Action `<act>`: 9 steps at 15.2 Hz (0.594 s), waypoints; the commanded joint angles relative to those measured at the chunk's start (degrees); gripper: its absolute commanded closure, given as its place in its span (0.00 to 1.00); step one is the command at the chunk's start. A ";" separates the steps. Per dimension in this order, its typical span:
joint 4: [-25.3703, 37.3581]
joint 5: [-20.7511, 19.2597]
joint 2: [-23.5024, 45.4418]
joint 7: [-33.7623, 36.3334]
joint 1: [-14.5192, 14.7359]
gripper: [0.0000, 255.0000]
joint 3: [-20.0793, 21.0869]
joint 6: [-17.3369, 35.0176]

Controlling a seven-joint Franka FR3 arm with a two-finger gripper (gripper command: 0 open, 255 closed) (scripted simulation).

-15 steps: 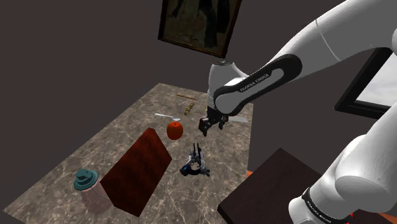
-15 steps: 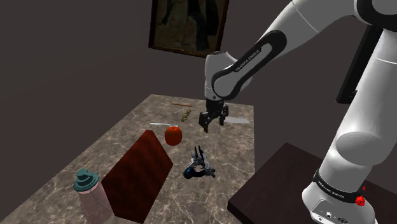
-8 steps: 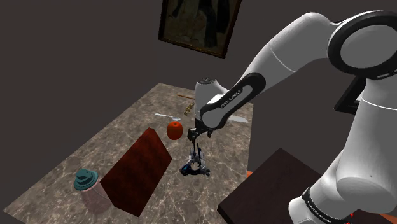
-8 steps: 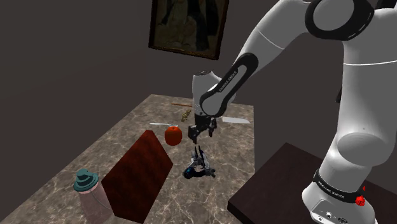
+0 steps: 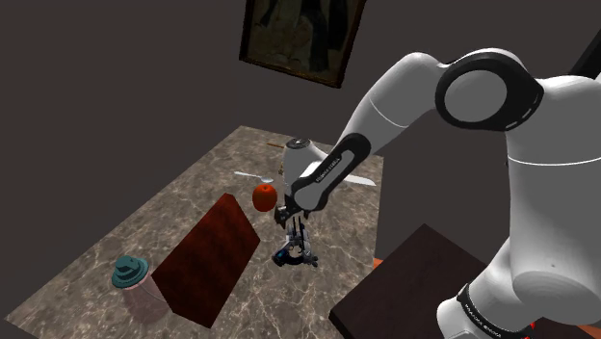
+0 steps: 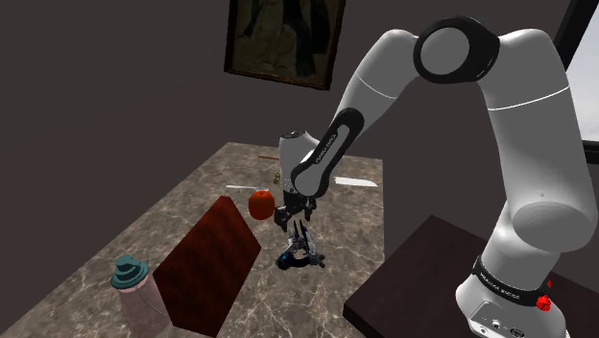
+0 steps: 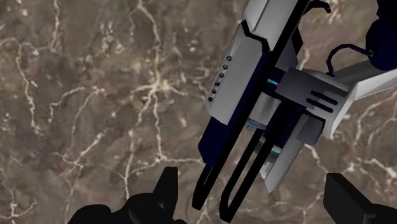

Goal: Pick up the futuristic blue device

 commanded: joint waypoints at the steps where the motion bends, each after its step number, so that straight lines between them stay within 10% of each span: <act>1: 0.53 -0.37 1.55 0.31 0.28 0.00 -0.35 1.05; 6: 1.08 -0.80 3.44 0.66 0.63 0.00 -0.80 2.39; 7: 1.05 -0.81 3.44 0.72 0.67 1.00 -0.80 2.42; 9: 0.98 -0.81 3.38 0.73 0.68 1.00 -0.79 2.43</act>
